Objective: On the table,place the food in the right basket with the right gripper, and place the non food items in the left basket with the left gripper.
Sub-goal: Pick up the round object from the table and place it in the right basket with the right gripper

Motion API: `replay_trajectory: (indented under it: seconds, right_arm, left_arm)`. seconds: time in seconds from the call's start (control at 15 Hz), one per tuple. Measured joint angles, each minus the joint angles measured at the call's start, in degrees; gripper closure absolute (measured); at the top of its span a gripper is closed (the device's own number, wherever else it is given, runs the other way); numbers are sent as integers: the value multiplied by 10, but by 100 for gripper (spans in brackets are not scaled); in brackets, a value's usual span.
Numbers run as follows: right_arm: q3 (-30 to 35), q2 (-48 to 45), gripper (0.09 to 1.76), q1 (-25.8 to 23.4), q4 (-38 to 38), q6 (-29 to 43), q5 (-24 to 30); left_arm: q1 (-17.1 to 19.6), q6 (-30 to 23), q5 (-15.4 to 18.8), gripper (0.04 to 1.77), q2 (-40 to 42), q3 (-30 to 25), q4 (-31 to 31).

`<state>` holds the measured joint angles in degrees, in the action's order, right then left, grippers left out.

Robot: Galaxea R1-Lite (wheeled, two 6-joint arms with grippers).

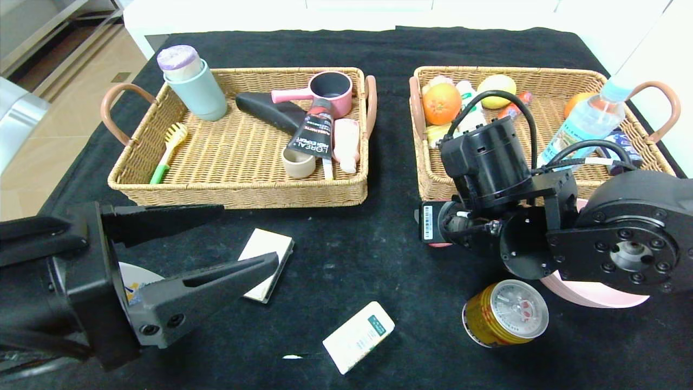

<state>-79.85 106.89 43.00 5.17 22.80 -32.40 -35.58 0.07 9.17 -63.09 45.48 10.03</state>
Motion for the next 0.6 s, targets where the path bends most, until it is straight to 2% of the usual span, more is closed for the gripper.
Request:
replay_trajectory:
  seconds: [0.6]
  right_arm:
    - [2,-12,75,5,12,0,-10]
  left_arm:
    - [0,1,1,9,2,-1,0]
